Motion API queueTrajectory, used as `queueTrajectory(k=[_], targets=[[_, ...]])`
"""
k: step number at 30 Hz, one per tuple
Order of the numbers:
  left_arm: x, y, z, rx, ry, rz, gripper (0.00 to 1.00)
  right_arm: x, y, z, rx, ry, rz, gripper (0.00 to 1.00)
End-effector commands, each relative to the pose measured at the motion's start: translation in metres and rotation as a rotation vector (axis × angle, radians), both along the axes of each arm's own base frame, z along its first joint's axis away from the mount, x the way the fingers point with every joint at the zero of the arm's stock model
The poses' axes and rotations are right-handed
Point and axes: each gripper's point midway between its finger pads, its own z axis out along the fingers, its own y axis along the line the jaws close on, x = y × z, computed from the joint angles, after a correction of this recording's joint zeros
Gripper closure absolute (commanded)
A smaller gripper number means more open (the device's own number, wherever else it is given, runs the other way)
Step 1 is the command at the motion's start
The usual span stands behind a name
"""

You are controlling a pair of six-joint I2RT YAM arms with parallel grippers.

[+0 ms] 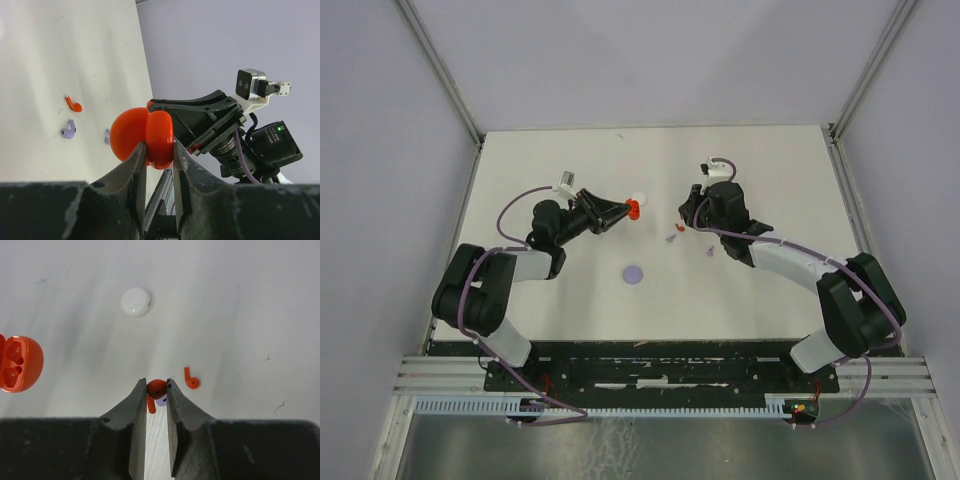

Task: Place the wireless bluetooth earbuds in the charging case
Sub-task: Pick up the earbud from the center of the board.

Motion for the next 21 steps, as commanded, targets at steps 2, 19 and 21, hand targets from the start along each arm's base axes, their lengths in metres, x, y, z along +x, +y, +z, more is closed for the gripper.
queueTrajectory(k=[2,19,21], targets=[[0.003,-0.004,0.022,-0.043,-0.062,-0.028,0.97,0.005,0.012,0.057,0.124,-0.201,0.056,0.87],[0.000,-0.011,0.022,-0.053,-0.063,-0.060,0.97,-0.011,0.023,0.088,0.228,-0.333,0.159,0.89],[0.000,-0.011,0.022,-0.053,-0.062,-0.060,0.97,-0.011,0.023,0.088,0.229,-0.332,0.157,0.89]])
